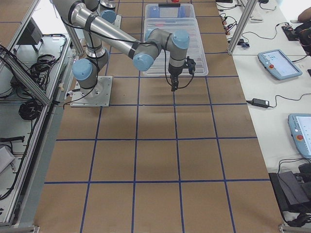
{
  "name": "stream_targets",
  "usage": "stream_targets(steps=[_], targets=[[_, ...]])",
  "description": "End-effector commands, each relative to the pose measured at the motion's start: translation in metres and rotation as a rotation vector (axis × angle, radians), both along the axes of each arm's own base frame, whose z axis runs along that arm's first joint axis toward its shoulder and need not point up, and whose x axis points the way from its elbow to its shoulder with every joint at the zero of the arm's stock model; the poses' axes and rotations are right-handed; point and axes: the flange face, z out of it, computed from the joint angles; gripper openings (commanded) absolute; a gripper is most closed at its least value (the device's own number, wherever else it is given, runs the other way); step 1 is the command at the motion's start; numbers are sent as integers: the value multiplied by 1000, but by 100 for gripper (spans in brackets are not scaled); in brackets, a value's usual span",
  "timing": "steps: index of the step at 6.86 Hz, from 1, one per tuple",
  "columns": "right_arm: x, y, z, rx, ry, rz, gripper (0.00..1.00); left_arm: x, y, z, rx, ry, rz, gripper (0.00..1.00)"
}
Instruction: Place red block in blue tray from box
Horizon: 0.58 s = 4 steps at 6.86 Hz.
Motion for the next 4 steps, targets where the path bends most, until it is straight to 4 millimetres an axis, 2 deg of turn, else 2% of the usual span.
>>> stream_targets(steps=[1, 2, 3, 4], targets=[[9, 1, -2, -22, -9, -2, 100, 17, 17, -67, -36, -13, -11, 0], [18, 0, -1, -23, -9, -18, 100, 20, 12, -66, -74, -30, -12, 0], [39, -4, -3, -21, -10, -6, 100, 19, 13, -68, -67, -28, 3, 99], [60, -6, -3, -21, -12, -29, 100, 15, 12, -43, -89, -52, -6, 100]])
